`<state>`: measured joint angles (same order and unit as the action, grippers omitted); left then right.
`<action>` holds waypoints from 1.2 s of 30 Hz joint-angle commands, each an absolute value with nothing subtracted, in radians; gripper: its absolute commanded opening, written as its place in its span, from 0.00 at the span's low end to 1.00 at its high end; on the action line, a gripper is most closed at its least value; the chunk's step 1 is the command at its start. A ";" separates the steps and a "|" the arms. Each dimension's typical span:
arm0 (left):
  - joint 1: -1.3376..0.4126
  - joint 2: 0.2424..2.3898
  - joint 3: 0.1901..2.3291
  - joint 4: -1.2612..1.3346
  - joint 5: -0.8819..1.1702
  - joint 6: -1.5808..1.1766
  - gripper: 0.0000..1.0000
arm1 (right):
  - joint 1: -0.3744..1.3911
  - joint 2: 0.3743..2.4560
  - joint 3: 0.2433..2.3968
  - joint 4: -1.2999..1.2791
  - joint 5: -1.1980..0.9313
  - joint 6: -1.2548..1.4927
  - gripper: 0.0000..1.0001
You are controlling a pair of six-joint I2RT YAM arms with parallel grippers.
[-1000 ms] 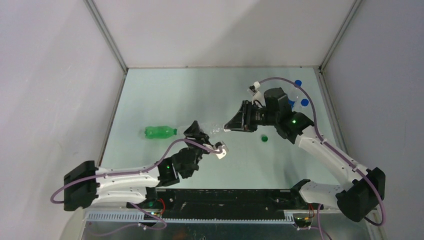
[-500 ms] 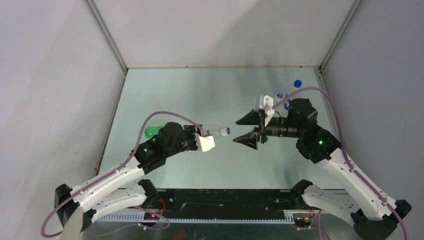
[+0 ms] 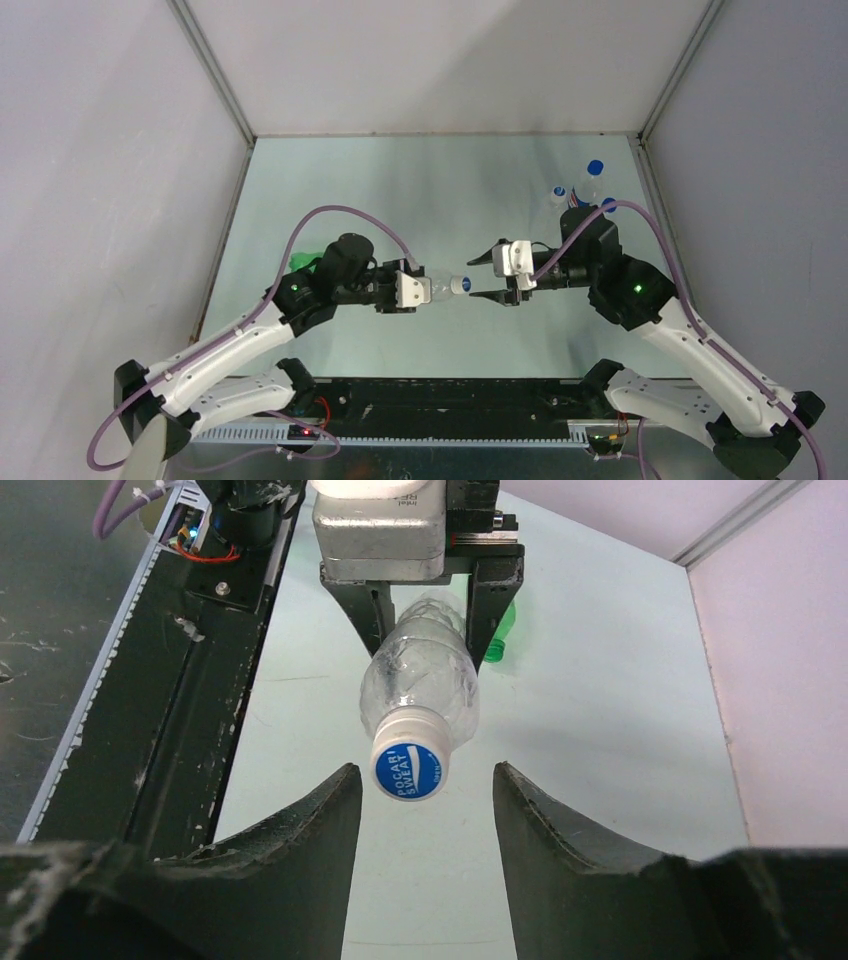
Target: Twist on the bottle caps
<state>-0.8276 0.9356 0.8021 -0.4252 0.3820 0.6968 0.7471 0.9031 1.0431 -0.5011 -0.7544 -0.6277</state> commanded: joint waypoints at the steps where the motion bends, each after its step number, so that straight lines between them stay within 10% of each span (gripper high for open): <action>1: -0.819 0.936 0.858 -0.426 0.444 0.677 0.00 | 0.763 0.914 1.061 -0.495 -0.745 -0.694 0.52; 13: -0.819 0.942 0.864 -0.413 0.454 0.666 0.00 | 0.802 0.949 1.060 -0.508 -0.731 -0.709 0.43; 22: -0.818 0.949 0.861 -0.405 0.418 0.661 0.00 | 0.804 0.979 1.086 -0.464 -0.738 -0.544 0.00; 36: -0.999 0.850 0.686 -0.073 -0.086 0.741 0.00 | 0.791 1.123 1.213 -0.435 -0.578 0.080 0.00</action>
